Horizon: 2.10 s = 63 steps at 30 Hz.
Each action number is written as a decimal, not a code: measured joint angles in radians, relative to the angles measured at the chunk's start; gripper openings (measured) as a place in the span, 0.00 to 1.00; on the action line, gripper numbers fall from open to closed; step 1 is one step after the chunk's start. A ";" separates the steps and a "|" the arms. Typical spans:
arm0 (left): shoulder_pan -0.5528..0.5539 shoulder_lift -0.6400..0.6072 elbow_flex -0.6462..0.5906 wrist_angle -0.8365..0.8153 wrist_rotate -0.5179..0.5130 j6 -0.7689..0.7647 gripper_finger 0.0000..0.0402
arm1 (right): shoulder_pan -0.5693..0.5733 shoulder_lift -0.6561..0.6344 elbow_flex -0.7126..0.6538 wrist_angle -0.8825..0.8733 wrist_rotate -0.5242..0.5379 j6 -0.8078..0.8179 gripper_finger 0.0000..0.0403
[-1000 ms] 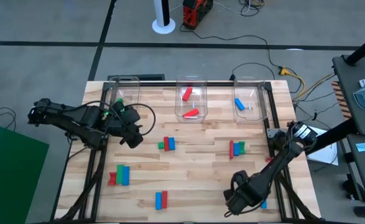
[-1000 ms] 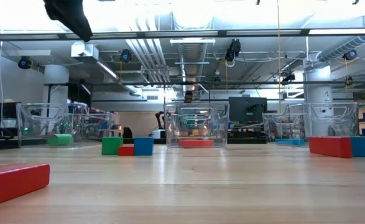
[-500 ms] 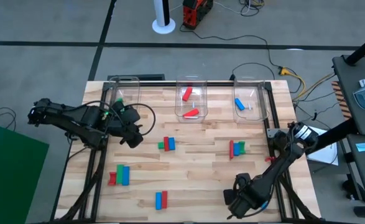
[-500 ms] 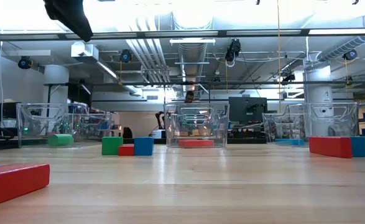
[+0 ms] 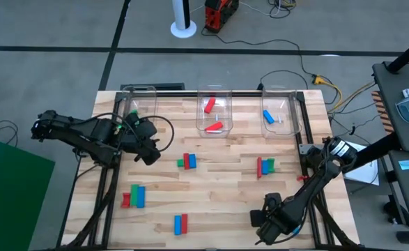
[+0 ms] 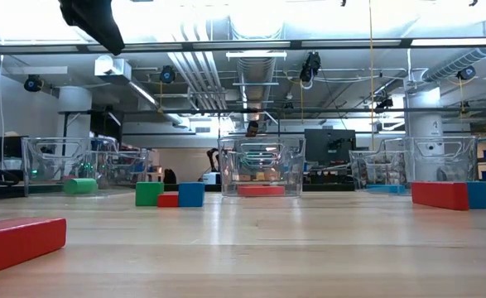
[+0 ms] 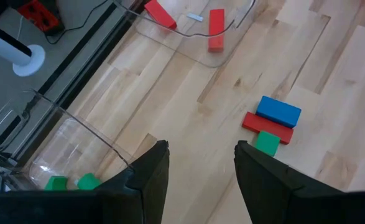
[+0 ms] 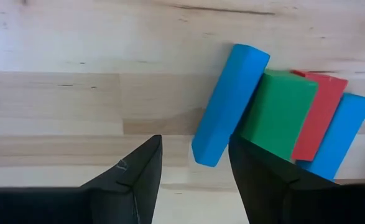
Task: Sort blocks
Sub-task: Put the blue wooden block into the right transparent bin
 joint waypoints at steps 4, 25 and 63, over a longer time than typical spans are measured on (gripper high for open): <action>0.000 0.000 0.000 0.000 0.000 0.000 0.40 | 0.000 0.000 -0.008 0.014 0.000 0.002 0.44; 0.002 0.000 0.000 0.000 -0.011 0.000 0.40 | -0.001 0.005 -0.021 0.053 0.003 -0.096 0.44; 0.001 0.000 0.000 0.000 -0.033 -0.007 0.40 | 0.010 0.017 -0.068 0.089 0.028 -0.031 0.41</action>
